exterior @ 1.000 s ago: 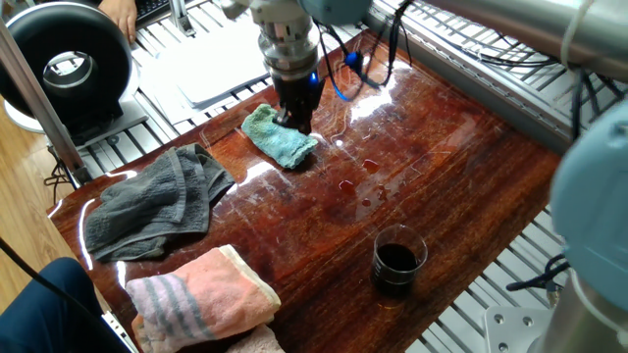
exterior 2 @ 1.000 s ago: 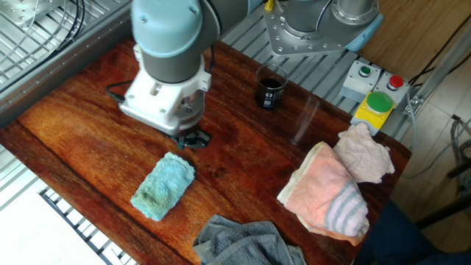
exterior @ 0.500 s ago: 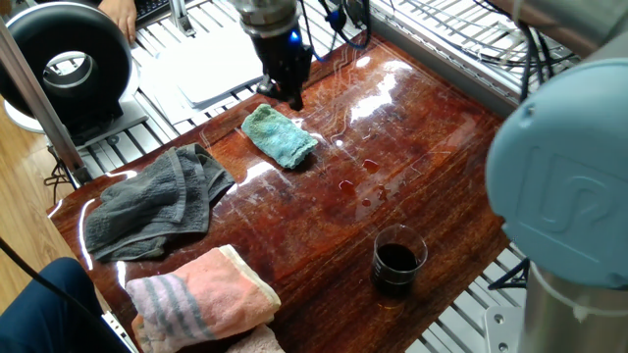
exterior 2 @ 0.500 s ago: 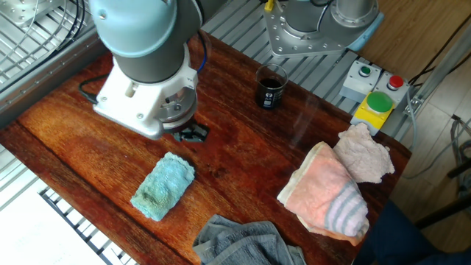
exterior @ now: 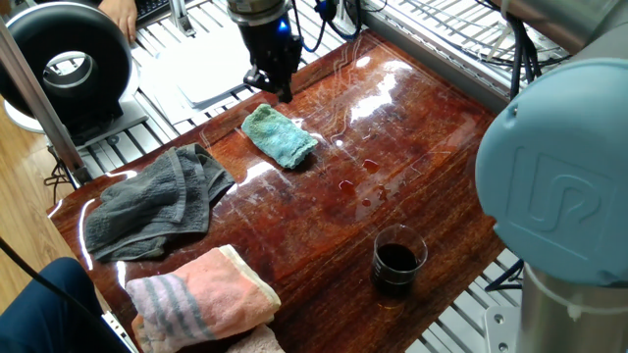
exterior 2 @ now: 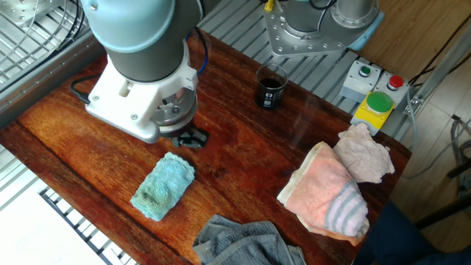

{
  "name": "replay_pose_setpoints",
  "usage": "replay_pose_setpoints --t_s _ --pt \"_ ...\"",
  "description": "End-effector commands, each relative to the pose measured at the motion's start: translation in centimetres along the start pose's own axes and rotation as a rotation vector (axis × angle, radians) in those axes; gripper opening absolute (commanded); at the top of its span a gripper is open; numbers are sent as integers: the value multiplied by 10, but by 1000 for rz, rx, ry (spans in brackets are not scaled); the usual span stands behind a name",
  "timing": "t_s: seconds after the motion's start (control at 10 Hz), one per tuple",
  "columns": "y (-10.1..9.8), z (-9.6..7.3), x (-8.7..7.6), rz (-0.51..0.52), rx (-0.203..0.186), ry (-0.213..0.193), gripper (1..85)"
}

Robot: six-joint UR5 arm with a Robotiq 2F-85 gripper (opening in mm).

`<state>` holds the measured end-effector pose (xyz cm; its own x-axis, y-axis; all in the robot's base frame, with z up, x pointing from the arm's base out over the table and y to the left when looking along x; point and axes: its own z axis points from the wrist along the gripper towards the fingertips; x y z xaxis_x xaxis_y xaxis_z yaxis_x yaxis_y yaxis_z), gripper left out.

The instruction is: Clean the table with a cloth

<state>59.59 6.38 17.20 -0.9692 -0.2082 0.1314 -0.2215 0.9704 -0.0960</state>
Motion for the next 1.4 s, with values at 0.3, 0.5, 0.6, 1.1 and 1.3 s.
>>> replay_pose_setpoints --t_s 0.3,0.5,0.6,1.1,1.3 --pt "23 -8 -16 -31 -85 -69 407" --pt "26 -9 -17 -29 -88 -72 407" --pt "26 -9 -17 -29 -86 -72 407" --pt "20 -8 -13 22 -58 -47 133" --pt "18 -7 -21 43 -63 -71 13"
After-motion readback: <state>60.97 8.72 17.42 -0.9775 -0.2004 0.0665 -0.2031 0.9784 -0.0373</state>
